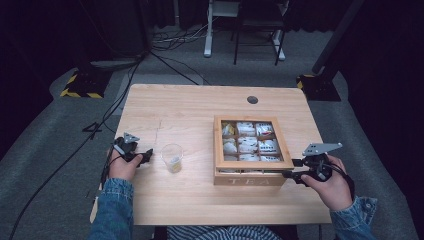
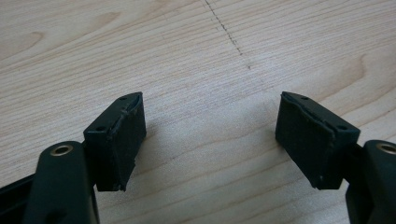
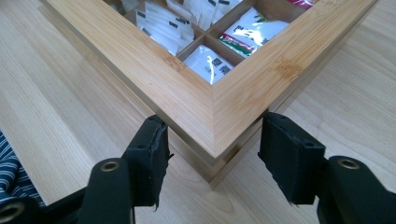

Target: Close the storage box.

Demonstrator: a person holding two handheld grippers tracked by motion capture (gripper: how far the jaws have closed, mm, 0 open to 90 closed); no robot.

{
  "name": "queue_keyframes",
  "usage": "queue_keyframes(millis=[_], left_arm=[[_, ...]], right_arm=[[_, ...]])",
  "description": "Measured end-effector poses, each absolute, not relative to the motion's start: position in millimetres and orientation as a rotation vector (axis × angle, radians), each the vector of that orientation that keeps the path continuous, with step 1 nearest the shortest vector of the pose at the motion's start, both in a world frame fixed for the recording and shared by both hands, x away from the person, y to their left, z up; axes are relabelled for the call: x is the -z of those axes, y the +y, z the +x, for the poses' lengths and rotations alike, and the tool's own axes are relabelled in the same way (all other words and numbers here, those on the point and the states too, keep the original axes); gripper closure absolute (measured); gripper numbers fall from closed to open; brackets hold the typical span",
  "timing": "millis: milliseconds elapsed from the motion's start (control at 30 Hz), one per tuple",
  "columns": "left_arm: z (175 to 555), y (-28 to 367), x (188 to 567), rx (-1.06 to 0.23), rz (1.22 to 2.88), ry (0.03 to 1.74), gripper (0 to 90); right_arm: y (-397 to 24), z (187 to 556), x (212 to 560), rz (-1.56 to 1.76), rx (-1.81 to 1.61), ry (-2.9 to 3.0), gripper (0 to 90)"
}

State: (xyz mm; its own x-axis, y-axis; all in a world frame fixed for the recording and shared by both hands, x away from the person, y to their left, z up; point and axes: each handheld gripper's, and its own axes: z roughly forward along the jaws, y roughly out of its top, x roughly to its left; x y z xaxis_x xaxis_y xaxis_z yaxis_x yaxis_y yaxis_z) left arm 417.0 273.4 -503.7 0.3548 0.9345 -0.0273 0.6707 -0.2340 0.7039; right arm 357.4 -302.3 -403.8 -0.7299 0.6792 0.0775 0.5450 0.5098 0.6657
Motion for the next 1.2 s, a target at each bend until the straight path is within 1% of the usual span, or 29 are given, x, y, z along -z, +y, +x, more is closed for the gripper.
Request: queue_keyframes(millis=[1200], left_arm=[[417.0, 273.5, 503.6, -0.542, 1.993, 1.39, 25.0]], right_arm=[[-296.8, 359.5, 416.3, 1.048, -0.918, 2.636, 41.6]])
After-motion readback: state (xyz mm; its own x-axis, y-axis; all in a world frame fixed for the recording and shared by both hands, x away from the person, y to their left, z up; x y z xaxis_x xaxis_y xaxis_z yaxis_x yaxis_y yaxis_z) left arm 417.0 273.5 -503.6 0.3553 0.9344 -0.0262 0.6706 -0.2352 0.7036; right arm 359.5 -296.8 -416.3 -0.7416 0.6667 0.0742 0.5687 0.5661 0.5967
